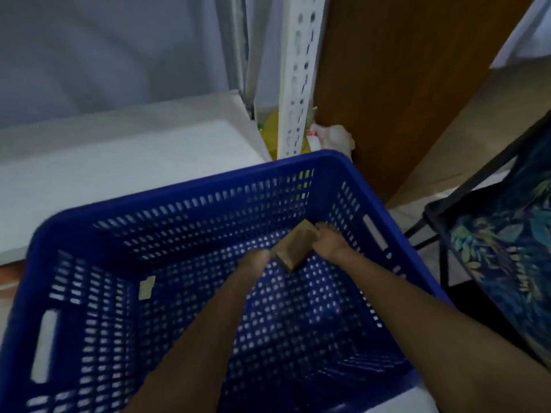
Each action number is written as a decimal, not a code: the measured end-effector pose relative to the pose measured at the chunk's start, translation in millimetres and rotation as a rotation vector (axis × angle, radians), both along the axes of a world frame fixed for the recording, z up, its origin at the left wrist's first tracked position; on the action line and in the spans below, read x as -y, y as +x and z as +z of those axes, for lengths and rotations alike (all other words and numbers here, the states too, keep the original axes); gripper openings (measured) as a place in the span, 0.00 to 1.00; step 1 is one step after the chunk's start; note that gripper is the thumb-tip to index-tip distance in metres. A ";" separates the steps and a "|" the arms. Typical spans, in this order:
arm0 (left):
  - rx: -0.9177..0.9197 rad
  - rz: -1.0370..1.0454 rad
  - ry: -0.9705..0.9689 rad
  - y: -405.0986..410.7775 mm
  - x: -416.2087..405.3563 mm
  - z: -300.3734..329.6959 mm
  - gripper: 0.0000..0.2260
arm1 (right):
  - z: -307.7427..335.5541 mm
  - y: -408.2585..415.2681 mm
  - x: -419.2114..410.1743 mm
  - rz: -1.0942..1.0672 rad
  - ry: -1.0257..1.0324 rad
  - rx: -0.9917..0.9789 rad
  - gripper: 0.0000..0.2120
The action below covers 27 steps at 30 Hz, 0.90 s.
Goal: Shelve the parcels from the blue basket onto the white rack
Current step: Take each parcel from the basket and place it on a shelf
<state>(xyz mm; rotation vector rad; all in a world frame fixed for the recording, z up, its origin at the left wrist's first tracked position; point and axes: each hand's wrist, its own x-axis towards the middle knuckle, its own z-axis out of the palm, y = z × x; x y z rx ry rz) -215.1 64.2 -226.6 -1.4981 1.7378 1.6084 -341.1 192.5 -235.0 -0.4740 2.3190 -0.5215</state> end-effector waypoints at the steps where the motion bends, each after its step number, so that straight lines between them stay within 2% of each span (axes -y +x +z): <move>1: -0.005 -0.004 -0.001 -3.2 1.2 -12.6 0.13 | -8.9 -4.6 4.1 -0.011 -0.002 -0.015 0.28; 3: -0.022 -0.023 0.016 -9.5 2.7 -37.0 0.08 | -31.3 -17.2 11.4 -0.014 0.008 -0.034 0.31; 6: -0.036 -0.058 0.061 -16.7 4.6 -66.4 0.19 | -61.7 -28.7 16.3 0.001 0.079 0.003 0.34; 11: -0.116 0.014 0.160 -23.6 2.9 -94.7 0.21 | -79.3 -41.8 16.4 0.016 0.113 0.044 0.30; 14: -0.184 0.146 0.193 -18.0 -3.7 -95.4 0.18 | -67.7 -39.9 10.4 -0.058 0.028 0.144 0.32; 16: -0.226 0.201 0.169 -10.0 -3.8 -82.2 0.13 | -57.1 -35.0 2.5 -0.099 -0.014 0.136 0.25; 18: -0.229 0.243 0.159 1.7 -0.4 -51.3 0.07 | -36.3 -26.9 -3.3 -0.141 -0.083 0.166 0.19; 20: -0.253 0.262 0.150 13.2 5.2 -8.9 0.11 | 1.8 -15.4 -4.8 -0.186 -0.159 0.210 0.19; 22: -0.291 0.254 0.133 24.2 11.6 42.1 0.17 | 55.4 -4.4 -2.3 -0.209 -0.208 0.237 0.21; 27: -0.350 0.255 0.133 43.9 28.6 199.3 0.17 | 215.2 14.0 5.4 -0.331 -0.347 0.384 0.32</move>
